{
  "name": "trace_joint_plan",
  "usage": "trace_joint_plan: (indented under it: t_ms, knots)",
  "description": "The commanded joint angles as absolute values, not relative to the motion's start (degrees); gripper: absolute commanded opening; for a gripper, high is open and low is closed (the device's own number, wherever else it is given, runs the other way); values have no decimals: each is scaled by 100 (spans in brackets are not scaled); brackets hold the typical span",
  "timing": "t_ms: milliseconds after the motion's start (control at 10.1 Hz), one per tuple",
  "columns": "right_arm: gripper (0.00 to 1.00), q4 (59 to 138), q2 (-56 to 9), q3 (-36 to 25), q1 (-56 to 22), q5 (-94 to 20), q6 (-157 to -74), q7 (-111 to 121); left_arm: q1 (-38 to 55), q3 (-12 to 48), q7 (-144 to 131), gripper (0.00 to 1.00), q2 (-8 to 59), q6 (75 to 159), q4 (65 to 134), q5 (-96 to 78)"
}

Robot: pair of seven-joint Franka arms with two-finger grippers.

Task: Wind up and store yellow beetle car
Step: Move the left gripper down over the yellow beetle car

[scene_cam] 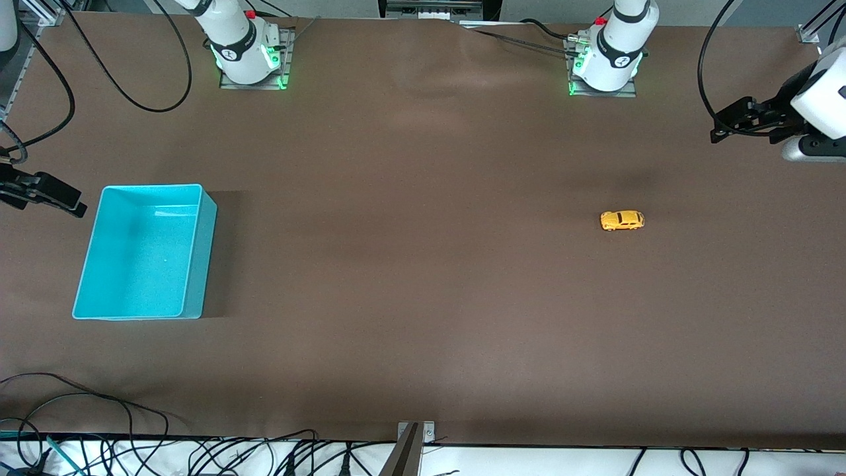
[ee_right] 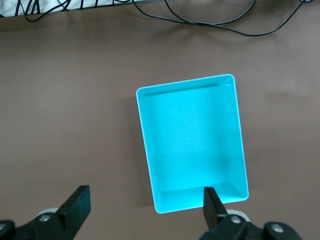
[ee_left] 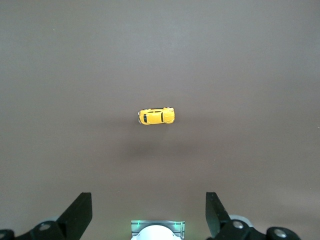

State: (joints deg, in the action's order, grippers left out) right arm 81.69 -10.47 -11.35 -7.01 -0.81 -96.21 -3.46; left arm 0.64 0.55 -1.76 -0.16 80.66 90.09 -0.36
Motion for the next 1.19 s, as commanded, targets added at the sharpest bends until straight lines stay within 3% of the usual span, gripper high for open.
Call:
trace_joint_plan:
  t_ms: [0, 397, 1092]
  knots:
    - [100, 8104, -1072, -1151, -659, -167, -9606, -395, -174, 79, -132, 100, 61, 8558, 9333, -53]
    - [100, 8086, -1020, -1238, -659, -132, -9606, -360, -404, 62, -123, 100, -70, 9121, 10245, -44]
    - [100, 8095, -1020, -1274, -668, -132, -9589, -352, -404, 62, -114, 100, -176, 11800, 12328, -44]
